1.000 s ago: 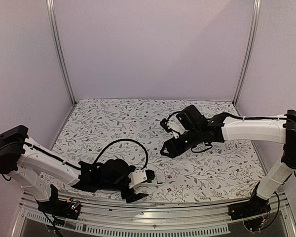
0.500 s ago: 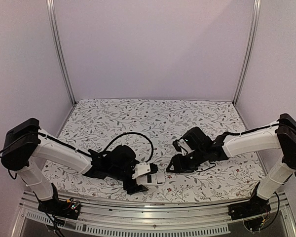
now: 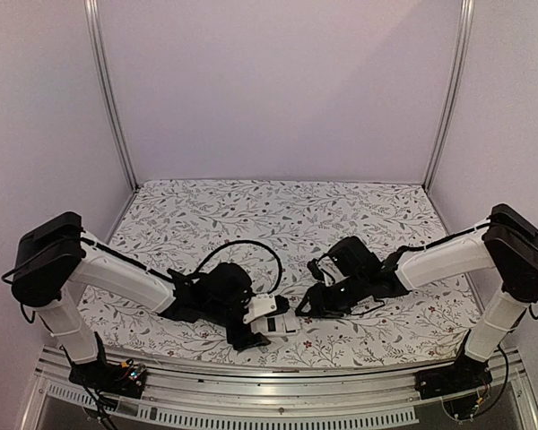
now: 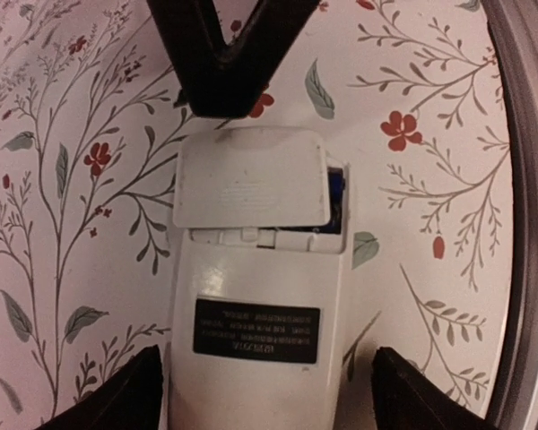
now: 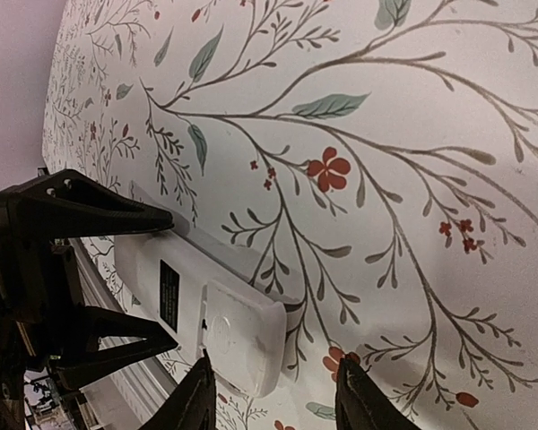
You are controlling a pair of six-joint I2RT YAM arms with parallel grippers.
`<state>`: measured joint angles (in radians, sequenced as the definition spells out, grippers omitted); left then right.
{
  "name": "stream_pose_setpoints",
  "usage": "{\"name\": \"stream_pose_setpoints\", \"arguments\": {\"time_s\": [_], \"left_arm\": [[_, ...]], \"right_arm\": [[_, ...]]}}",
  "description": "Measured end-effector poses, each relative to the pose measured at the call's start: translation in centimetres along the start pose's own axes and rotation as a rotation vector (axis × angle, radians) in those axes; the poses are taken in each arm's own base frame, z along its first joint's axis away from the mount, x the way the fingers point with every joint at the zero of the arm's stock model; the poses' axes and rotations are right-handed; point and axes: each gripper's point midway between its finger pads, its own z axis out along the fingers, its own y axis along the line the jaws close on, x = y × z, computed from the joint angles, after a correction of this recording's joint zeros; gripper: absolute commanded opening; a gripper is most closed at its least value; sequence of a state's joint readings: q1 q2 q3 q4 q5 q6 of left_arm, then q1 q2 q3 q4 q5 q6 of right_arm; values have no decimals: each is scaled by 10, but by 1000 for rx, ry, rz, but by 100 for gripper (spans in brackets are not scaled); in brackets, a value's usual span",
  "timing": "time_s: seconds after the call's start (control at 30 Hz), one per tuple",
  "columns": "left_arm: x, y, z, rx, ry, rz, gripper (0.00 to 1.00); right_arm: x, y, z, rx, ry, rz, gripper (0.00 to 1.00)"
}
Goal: Load the batteries into the remote control
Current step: Load the battery cover onto the remote control without the battery cover.
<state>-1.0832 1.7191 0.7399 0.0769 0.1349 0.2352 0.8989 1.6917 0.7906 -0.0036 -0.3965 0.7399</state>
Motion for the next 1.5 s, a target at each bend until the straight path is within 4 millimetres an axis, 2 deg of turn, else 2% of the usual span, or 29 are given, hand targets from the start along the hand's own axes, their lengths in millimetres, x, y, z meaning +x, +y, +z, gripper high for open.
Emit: {"name": "stream_pose_setpoints", "arguments": {"time_s": [0.2, 0.37, 0.63, 0.77, 0.9, 1.23, 1.5], "left_arm": [[-4, 3, 4, -10, -4, -13, 76], [-9, 6, 9, -13, -9, -30, 74], [-9, 6, 9, -14, -8, -44, 70], [-9, 6, 10, -15, -12, -44, 68], [-10, 6, 10, -15, -12, -48, 68], [-11, 6, 12, -18, -19, -58, 66], [-11, 5, 12, -18, -19, -60, 64]], "right_arm": [[5, -5, 9, 10, 21, 5, 43], [3, -3, 9, 11, 14, -6, 46], [-26, 14, 6, -7, -51, -116, 47], [-37, 20, 15, -15, -55, -171, 42], [-35, 13, 22, 3, -38, -199, 40], [-32, 17, 23, -21, -19, -253, 33], [-23, 9, 32, -17, 20, -247, 31]]}}
